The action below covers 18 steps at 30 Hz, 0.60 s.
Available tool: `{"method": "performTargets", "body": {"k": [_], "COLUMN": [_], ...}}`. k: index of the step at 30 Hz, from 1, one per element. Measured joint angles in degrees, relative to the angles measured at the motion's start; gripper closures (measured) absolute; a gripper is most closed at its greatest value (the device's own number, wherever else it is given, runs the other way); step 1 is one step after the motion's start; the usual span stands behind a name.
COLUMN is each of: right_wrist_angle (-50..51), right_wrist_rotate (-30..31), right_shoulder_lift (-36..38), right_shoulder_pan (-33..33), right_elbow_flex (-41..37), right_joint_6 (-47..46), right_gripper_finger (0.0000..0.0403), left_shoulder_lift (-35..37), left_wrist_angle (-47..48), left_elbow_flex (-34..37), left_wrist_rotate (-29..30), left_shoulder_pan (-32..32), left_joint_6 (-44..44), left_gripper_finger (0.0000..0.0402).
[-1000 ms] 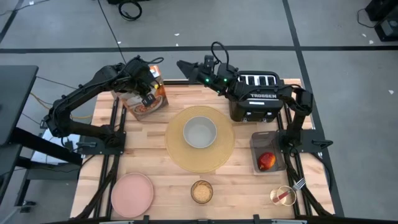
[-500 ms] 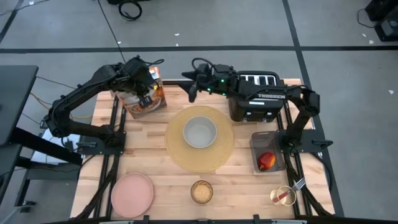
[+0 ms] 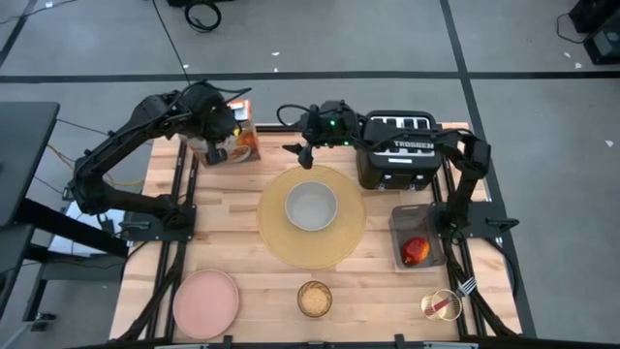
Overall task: Arrange a breakfast setting
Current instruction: Pour the cereal from the brown cereal box into the gray bowl
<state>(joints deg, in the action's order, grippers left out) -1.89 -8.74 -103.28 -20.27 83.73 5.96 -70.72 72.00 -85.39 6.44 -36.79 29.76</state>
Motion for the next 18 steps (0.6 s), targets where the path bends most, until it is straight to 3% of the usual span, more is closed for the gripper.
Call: {"method": "performTargets", "body": {"k": [8, 13, 18], "right_wrist_angle": [-1.62, -4.97, -4.44], "right_wrist_rotate": [-2.25, -4.39, -8.08], "right_shoulder_lift": [-0.55, -0.55, -0.55], "right_shoulder_pan": [-2.17, -2.08, -1.84], "right_elbow_flex": [2.39, 2.48, 2.48], "right_joint_6": [-1.18, -0.93, 0.08], "right_gripper_finger": [0.0059, 0.0018, 0.0005], "left_shoulder_lift": [0.28, 0.31, 0.22], "left_wrist_angle": [1.54, -0.01, -1.99], "left_elbow_flex": [-7.02, -11.18, -12.58], "left_wrist_rotate": [-2.56, -7.41, -7.06], "left_shoulder_pan": [3.22, 6.87, 9.4], "left_joint_6": [3.98, 1.9, -0.26], "left_gripper_finger": [0.0399, 0.0399, 0.0399]}}
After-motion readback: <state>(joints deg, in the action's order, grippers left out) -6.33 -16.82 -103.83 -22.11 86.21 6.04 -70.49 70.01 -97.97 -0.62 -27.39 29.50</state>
